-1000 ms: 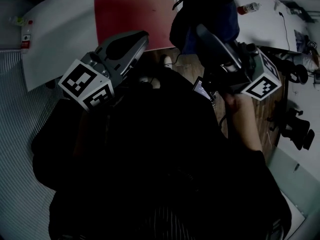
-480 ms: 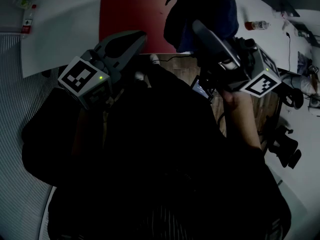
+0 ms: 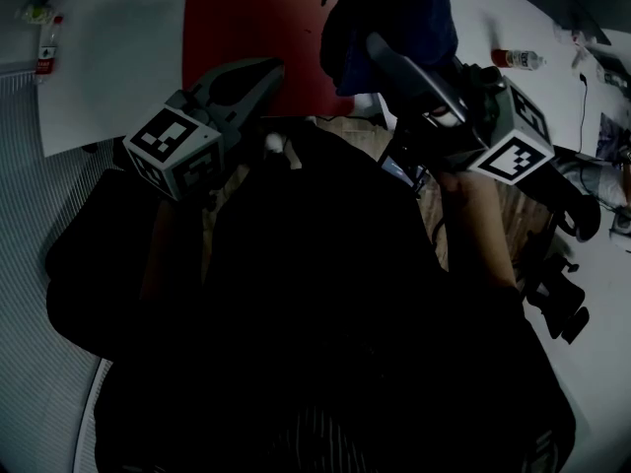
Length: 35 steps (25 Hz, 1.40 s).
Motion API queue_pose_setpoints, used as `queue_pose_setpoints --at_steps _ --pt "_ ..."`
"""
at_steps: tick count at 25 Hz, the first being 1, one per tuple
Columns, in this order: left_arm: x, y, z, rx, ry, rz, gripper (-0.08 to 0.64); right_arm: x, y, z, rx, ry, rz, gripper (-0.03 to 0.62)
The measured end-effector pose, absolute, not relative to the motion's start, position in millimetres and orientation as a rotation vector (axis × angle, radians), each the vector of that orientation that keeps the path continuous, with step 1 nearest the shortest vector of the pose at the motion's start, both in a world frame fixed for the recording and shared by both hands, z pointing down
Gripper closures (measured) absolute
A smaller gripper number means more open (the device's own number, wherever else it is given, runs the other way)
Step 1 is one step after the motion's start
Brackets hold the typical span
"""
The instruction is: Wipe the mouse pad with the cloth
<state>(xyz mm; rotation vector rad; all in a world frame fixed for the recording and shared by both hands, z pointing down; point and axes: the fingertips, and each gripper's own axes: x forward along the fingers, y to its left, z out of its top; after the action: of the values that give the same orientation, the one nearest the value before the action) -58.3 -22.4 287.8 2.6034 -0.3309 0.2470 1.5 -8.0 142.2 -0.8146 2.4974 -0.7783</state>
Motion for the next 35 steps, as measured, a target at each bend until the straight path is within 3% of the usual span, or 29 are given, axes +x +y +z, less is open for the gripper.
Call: queue_pose_setpoints --at_steps 13,35 --pt "-22 -78 359 2.457 -0.501 0.486 0.552 59 -84 208 -0.811 2.599 -0.941 0.523" --pt "-32 -104 526 2.117 -0.584 0.891 0.552 73 -133 374 -0.879 2.828 -1.257 0.523"
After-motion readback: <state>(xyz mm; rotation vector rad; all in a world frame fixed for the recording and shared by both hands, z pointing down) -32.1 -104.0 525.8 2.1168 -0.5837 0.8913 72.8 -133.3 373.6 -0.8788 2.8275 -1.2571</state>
